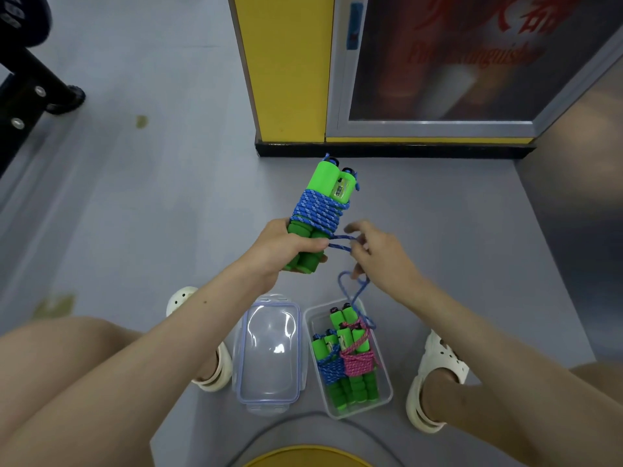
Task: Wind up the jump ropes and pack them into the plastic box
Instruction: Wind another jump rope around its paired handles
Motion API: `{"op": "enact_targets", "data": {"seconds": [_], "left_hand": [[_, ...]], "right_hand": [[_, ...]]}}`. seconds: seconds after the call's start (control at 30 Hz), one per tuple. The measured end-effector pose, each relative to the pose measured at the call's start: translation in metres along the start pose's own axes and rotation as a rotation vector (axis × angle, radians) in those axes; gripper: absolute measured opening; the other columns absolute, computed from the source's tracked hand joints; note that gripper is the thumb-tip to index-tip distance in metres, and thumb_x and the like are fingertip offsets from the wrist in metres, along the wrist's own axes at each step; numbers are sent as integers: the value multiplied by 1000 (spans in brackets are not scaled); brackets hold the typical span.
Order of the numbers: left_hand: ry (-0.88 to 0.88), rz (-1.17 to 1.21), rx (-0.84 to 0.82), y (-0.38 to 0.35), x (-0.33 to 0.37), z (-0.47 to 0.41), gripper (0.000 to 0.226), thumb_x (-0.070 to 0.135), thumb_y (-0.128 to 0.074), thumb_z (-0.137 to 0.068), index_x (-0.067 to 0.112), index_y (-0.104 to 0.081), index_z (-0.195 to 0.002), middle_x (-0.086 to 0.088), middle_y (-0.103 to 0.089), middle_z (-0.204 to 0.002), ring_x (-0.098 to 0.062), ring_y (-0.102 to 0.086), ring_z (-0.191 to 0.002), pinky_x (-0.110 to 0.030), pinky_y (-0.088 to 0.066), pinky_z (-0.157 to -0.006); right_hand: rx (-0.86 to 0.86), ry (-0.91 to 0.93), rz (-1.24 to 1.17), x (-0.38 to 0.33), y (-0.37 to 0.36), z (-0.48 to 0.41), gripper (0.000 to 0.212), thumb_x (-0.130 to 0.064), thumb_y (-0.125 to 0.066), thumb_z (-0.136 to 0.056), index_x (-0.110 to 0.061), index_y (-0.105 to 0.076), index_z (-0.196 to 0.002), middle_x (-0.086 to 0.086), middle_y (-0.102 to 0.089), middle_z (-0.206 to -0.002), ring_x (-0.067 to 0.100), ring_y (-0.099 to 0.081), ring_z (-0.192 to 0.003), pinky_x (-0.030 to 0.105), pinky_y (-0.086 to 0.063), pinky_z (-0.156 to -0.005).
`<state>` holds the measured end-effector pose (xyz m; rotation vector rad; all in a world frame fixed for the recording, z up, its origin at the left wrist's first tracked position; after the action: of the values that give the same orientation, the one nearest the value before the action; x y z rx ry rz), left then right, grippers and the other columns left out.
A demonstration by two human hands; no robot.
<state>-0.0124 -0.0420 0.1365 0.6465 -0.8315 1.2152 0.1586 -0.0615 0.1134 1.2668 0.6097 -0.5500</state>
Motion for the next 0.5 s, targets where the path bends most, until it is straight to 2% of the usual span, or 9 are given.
{"op": "enact_targets", "data": {"seconds": [0.07, 0.13, 0.2, 0.37, 0.5], "left_hand": [[-4, -6, -11, 0, 1, 1, 28, 3, -72, -79, 7, -63, -105, -7, -70, -85, -21, -71, -71, -25, -55, -57], [-17, -40, 6, 1, 2, 2, 26, 2, -72, -79, 9, -63, -102, -6, -69, -83, -19, -70, -69, -25, -55, -58], [-29, -83, 43, 6, 2, 1, 24, 2, -72, -79, 11, -62, -99, -5, -68, -81, -15, -68, -67, -24, -55, -56], [-38, -130, 143, 25, 1, 2, 24, 2, -73, -79, 9, -61, -99, -7, -67, -80, -17, -66, -66, -25, -54, -56], [-64, -114, 252, 43, 0, 3, 20, -2, -71, -78, 12, -59, -85, -8, -63, -73, -18, -62, -61, -22, -51, -49]], "right_hand": [[-4, 31, 101, 1, -2, -2, 26, 1, -38, -93, -14, -45, -114, 13, -61, -86, 25, -65, -61, 38, -53, -60], [-24, 39, 346, 9, -5, -5, 29, 6, -41, -86, -12, -51, -107, 13, -61, -93, 31, -62, -77, 38, -50, -63], [-76, -11, 466, 19, -6, -6, 25, 5, -45, -83, -11, -59, -95, 10, -62, -98, 32, -59, -87, 35, -46, -66], [-155, -178, 377, 45, 2, -8, 22, 2, -50, -81, -13, -66, -76, 6, -60, -91, 25, -57, -81, 32, -44, -67], [-186, -261, 348, 68, 5, -3, 29, 0, -53, -78, -22, -61, -61, 4, -65, -80, 22, -64, -74, 32, -51, -73]]}}
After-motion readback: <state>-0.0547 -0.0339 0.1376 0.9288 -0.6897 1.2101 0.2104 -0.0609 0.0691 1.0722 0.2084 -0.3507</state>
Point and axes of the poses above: each hand's wrist, its own z-axis away from the middle knuckle, its own y-axis out of the back of the hand, x = y × z, the point moved 1 cm from there along -z, towards the middle knuckle
